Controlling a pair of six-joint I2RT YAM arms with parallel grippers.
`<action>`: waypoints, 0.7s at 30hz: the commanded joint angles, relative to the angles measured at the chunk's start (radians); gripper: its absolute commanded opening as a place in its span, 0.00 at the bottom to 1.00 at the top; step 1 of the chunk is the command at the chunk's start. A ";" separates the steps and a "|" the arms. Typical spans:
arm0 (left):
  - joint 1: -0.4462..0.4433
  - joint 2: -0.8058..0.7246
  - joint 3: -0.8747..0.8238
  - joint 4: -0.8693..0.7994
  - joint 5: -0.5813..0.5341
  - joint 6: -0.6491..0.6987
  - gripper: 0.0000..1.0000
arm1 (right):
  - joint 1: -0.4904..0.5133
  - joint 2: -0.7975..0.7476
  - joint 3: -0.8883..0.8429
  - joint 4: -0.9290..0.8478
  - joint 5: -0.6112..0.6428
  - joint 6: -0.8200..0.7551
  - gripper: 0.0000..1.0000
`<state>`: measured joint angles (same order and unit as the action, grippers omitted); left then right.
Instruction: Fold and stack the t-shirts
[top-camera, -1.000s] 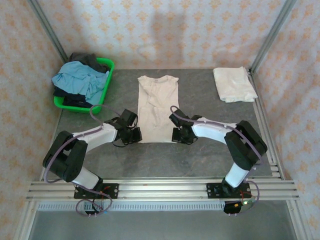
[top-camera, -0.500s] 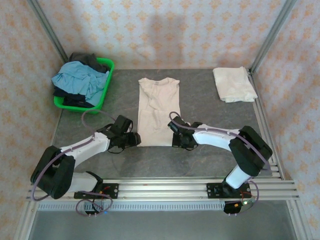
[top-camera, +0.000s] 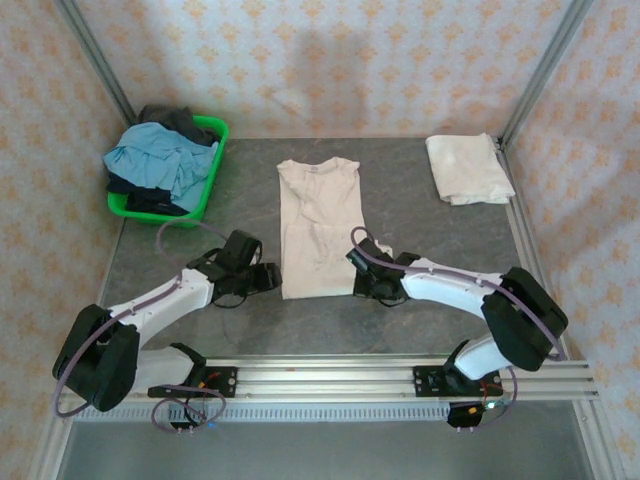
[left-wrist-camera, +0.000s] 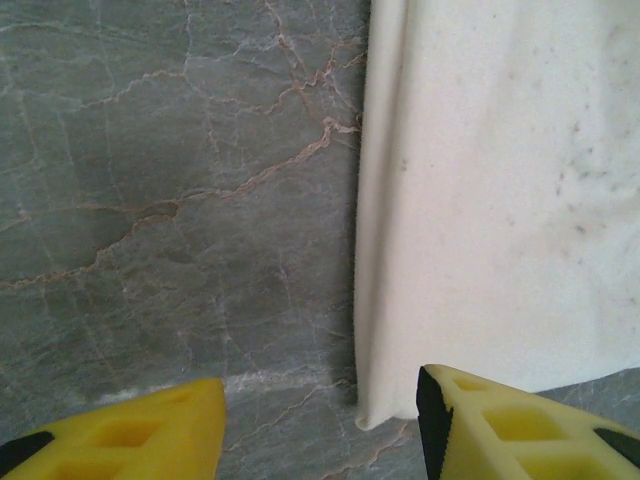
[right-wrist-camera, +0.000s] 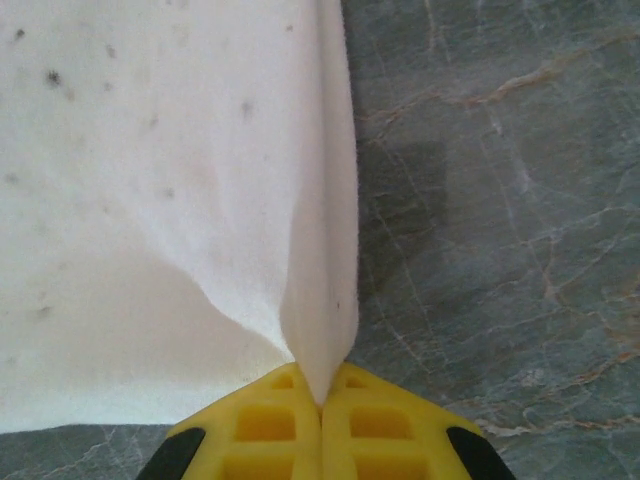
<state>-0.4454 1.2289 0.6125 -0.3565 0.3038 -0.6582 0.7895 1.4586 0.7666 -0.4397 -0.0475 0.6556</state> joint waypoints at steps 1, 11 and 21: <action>-0.004 -0.049 -0.016 -0.050 -0.044 0.009 0.56 | 0.007 -0.028 -0.019 -0.004 0.054 0.023 0.00; -0.036 -0.082 -0.064 0.024 -0.006 -0.064 0.57 | 0.007 -0.037 -0.028 -0.024 0.053 0.036 0.00; -0.188 0.076 -0.062 0.141 -0.068 -0.140 0.59 | 0.007 -0.002 -0.028 -0.021 0.031 0.041 0.00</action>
<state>-0.6121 1.2659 0.5579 -0.2943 0.2703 -0.7612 0.7895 1.4422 0.7513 -0.4400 -0.0296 0.6838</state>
